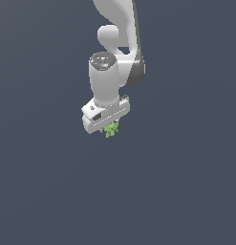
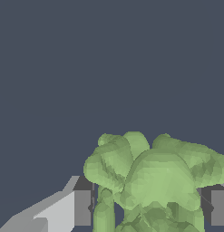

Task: Pick up the object and move it to a goal position.

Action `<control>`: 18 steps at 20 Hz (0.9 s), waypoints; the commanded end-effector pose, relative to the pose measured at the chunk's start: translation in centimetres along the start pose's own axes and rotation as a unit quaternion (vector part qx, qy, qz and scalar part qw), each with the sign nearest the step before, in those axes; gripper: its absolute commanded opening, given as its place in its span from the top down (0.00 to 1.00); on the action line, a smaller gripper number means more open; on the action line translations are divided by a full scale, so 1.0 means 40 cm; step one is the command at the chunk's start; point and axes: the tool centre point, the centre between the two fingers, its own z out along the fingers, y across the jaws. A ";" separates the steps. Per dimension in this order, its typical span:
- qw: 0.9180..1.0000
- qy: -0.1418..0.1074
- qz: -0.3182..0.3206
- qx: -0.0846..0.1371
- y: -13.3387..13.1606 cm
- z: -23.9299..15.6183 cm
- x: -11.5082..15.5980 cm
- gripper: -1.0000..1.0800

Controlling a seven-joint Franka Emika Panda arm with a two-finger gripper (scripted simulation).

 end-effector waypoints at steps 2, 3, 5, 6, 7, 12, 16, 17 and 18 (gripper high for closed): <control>1.000 0.000 0.000 0.000 0.044 -0.091 -0.010 1.00; 1.000 0.000 0.000 0.000 0.057 -0.117 -0.013 1.00; 1.000 0.000 0.000 0.001 0.082 -0.167 -0.017 1.00; 1.000 0.000 0.000 0.001 0.095 -0.192 -0.020 1.00; 1.000 0.000 0.000 0.001 0.107 -0.217 -0.022 1.00; 1.000 0.000 0.000 0.001 0.170 -0.337 -0.032 1.00; 1.000 0.000 0.000 0.000 0.214 -0.420 -0.038 1.00; 1.000 0.000 0.000 0.000 0.224 -0.439 -0.040 1.00; 1.000 0.000 0.000 0.000 0.234 -0.457 -0.041 1.00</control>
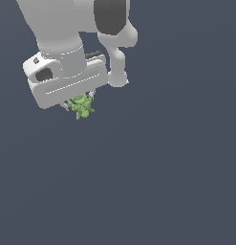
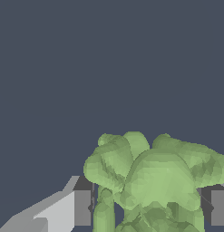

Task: Pick up the object and move it to a goal position.

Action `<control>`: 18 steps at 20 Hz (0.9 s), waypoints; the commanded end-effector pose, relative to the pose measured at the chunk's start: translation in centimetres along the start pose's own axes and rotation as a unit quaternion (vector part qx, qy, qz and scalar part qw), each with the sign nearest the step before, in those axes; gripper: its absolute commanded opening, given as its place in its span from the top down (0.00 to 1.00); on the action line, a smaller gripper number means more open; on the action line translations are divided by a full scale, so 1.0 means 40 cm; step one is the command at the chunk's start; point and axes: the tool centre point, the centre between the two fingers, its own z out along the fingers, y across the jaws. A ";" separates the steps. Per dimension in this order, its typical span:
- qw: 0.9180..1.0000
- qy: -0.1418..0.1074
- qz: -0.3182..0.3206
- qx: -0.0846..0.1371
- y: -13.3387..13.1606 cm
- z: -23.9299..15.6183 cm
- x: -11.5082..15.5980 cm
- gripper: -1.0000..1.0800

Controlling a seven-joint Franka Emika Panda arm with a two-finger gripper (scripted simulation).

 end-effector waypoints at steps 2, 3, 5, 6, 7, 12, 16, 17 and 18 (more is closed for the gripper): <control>1.000 -0.001 0.000 0.000 0.033 -0.063 -0.005 1.00; 1.000 -0.001 0.000 0.000 0.042 -0.079 -0.005 1.00; 1.000 -0.001 0.000 0.000 0.058 -0.107 -0.007 1.00; 1.000 -0.001 0.000 0.000 0.065 -0.120 -0.007 1.00; 1.000 -0.001 0.000 0.000 0.071 -0.131 -0.008 1.00; 1.000 -0.001 0.000 0.000 0.095 -0.172 -0.009 1.00; 1.000 -0.001 0.000 0.000 0.106 -0.192 -0.009 1.00; 1.000 -0.001 0.000 0.000 0.108 -0.195 -0.009 1.00; 1.000 -0.001 0.000 0.000 0.110 -0.197 -0.009 1.00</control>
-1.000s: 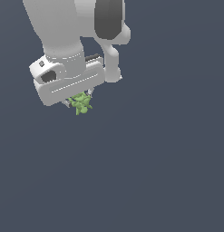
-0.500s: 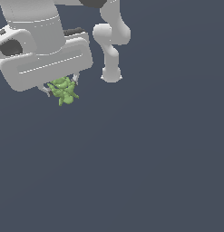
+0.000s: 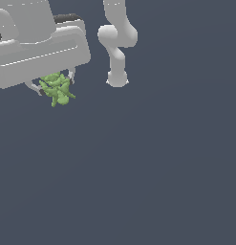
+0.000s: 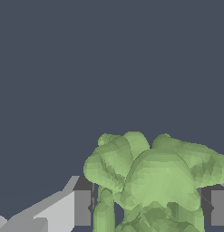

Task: Pick up the object and move it to a goal position.

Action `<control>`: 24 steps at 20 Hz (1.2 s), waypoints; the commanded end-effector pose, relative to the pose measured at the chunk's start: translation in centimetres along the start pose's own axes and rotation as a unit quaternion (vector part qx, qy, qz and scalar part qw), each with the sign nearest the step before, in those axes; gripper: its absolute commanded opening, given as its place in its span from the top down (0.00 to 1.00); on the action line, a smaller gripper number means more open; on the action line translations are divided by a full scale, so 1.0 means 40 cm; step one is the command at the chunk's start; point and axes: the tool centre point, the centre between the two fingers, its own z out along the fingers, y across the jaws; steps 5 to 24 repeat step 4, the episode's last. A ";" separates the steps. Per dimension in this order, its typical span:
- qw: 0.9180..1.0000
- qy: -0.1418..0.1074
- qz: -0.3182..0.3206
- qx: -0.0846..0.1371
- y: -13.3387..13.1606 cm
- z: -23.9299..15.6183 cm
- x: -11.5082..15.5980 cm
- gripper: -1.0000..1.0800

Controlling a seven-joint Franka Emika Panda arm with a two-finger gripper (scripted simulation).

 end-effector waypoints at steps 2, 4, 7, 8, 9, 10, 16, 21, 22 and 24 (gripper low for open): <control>1.000 0.000 0.000 0.000 0.005 -0.009 0.000 1.00; 1.000 0.000 0.000 0.000 0.006 -0.010 0.000 1.00; 1.000 0.000 0.000 0.000 0.006 -0.010 0.000 1.00; 1.000 0.000 0.000 0.000 0.006 -0.010 0.000 1.00; 1.000 0.000 0.000 0.000 0.006 -0.010 0.000 1.00; 1.000 0.000 0.000 0.000 0.006 -0.010 0.000 1.00; 1.000 0.000 0.000 0.000 0.006 -0.010 0.000 1.00; 1.000 0.000 0.000 0.000 0.006 -0.010 0.000 1.00; 1.000 0.000 0.000 0.000 0.006 -0.010 0.000 1.00; 1.000 0.000 0.000 0.000 0.006 -0.010 0.000 1.00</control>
